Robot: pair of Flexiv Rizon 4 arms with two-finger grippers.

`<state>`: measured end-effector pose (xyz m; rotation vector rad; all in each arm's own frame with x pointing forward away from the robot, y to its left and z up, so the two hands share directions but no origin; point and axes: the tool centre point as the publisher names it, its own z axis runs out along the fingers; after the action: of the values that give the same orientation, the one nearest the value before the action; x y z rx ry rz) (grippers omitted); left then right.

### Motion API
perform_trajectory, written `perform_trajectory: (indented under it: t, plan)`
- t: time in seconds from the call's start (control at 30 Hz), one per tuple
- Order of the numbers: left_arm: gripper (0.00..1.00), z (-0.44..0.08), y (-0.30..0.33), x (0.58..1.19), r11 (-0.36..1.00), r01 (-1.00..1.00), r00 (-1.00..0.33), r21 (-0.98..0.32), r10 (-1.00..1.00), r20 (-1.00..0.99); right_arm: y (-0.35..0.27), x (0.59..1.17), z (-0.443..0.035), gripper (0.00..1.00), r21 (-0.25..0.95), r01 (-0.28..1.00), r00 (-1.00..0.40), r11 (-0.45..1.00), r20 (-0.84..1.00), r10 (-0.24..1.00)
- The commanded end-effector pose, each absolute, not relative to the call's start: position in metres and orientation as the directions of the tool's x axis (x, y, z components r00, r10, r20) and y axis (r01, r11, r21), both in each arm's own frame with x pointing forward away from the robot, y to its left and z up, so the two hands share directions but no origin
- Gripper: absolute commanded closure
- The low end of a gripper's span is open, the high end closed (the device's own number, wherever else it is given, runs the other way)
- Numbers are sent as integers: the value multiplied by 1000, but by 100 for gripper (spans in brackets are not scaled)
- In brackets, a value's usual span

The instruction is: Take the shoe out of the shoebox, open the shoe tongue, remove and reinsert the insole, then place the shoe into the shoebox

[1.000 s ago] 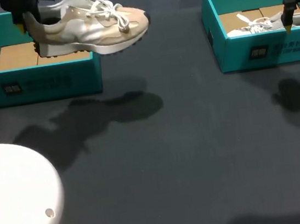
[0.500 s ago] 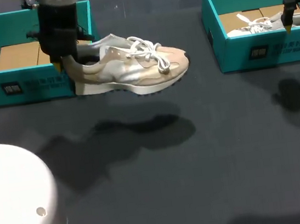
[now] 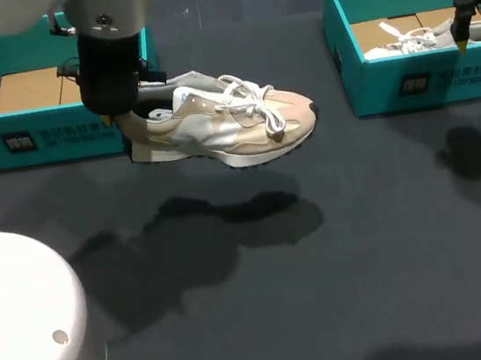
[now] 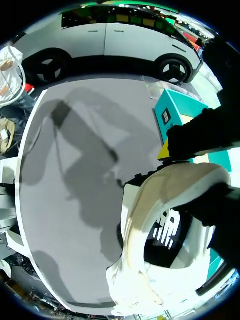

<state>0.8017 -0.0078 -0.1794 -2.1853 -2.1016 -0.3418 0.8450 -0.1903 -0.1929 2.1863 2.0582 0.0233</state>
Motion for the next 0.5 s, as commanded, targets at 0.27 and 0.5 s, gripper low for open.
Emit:
perform_trajectory:
  t: [0.27, 0.5]
  plan:
    - [100, -215, -32, 758, -63, 994, 41, 93, 974, 223, -190, 845, -193, 0, 112, 992, 65, -56, -84, 994]
    - [100, -244, -53, 741, -52, 995, 30, 79, 966, 258, -190, 845, -193, 0, 112, 992, 65, -56, -84, 994]
